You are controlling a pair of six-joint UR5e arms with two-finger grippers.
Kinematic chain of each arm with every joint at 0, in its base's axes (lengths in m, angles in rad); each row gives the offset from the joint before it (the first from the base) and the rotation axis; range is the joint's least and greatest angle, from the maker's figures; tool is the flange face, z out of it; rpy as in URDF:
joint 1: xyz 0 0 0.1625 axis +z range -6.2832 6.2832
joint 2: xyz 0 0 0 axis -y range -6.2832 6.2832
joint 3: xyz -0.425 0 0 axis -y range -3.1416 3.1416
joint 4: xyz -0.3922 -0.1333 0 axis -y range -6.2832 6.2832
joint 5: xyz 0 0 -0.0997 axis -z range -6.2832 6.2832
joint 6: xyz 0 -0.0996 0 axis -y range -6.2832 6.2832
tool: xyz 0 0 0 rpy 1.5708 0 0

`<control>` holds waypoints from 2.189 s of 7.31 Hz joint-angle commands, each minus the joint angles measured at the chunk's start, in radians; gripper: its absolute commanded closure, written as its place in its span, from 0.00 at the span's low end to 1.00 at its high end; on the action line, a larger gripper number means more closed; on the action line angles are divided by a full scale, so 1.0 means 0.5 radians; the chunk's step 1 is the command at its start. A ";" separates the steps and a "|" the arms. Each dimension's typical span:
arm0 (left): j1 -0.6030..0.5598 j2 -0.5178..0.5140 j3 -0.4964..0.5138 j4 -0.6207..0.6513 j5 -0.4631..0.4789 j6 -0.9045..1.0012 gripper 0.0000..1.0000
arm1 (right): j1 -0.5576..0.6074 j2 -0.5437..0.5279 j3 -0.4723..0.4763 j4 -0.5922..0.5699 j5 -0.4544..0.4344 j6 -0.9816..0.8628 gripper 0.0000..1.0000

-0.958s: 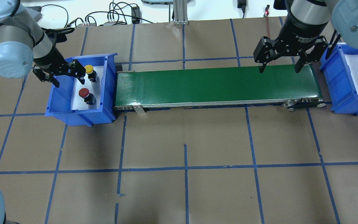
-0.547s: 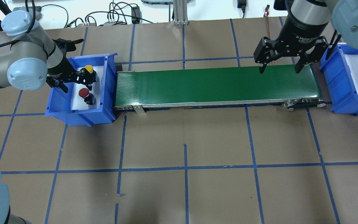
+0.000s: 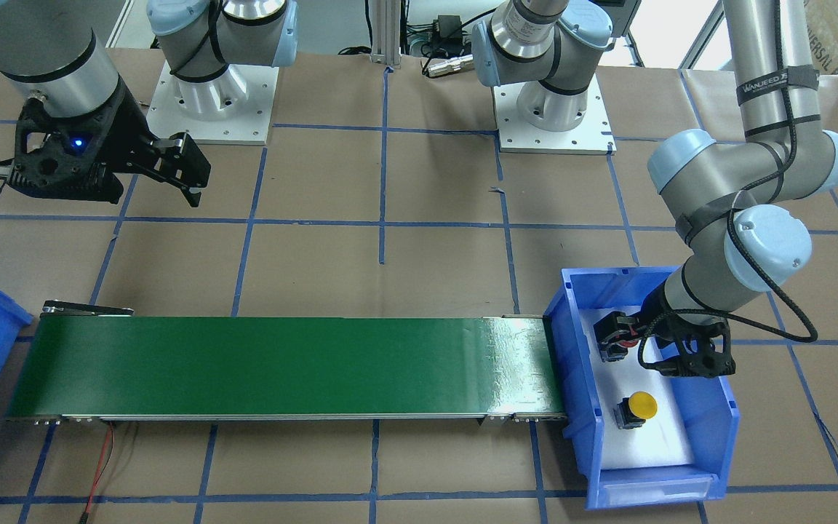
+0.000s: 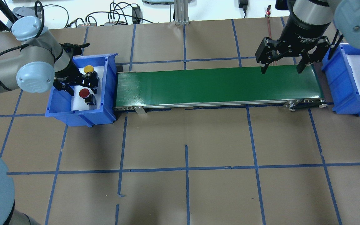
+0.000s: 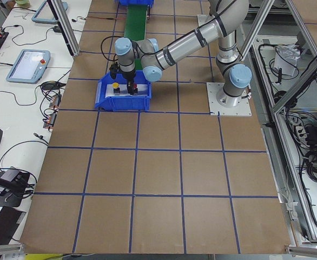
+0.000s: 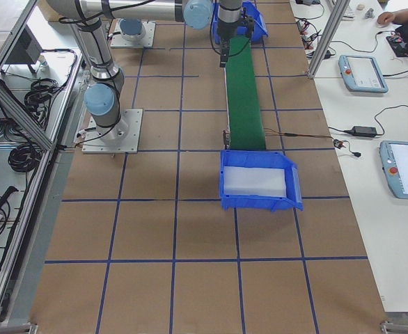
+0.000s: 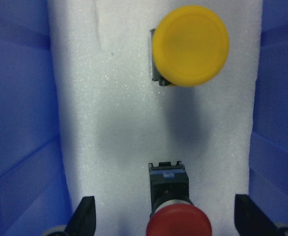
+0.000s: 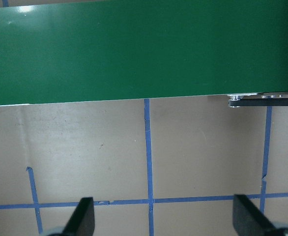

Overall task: Transport two buttons from left to right
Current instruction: 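Lower the left gripper onto the red button in the blue bin, then grasp the red button with the left gripper and lift it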

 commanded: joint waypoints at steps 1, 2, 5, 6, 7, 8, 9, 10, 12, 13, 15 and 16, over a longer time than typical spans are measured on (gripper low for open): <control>-0.006 -0.034 0.004 0.003 -0.006 -0.003 0.32 | -0.006 0.000 -0.011 -0.007 0.001 0.010 0.00; -0.009 -0.031 0.007 0.003 -0.003 -0.003 0.41 | -0.018 0.000 -0.069 -0.007 0.001 0.010 0.00; -0.009 -0.004 0.004 -0.027 0.007 0.000 0.67 | -0.012 0.003 -0.183 0.212 -0.017 -0.002 0.00; -0.009 0.014 0.028 -0.030 0.007 0.000 0.68 | -0.012 0.024 -0.198 0.193 -0.011 -0.014 0.00; -0.009 0.033 0.047 -0.079 0.007 0.000 0.68 | -0.012 0.012 -0.183 0.034 -0.035 0.016 0.00; -0.012 0.079 0.084 -0.125 0.013 0.000 0.68 | -0.021 0.009 -0.174 0.002 -0.030 0.025 0.00; -0.009 0.131 0.166 -0.274 0.022 0.000 0.68 | -0.018 0.012 -0.174 -0.010 -0.033 0.025 0.00; -0.012 0.149 0.279 -0.418 0.019 0.000 0.68 | -0.018 0.015 -0.174 -0.013 -0.026 0.022 0.00; -0.106 0.162 0.521 -0.637 0.019 -0.003 0.68 | -0.018 0.033 -0.171 -0.004 -0.026 0.016 0.00; -0.238 0.159 0.538 -0.653 0.007 -0.091 0.68 | -0.018 0.043 -0.171 -0.001 -0.026 0.013 0.00; -0.438 0.104 0.581 -0.623 -0.006 -0.377 0.68 | -0.018 0.058 -0.171 0.005 -0.014 0.010 0.00; -0.484 0.003 0.596 -0.498 -0.012 -0.396 0.68 | -0.021 0.058 -0.171 0.005 -0.020 0.001 0.00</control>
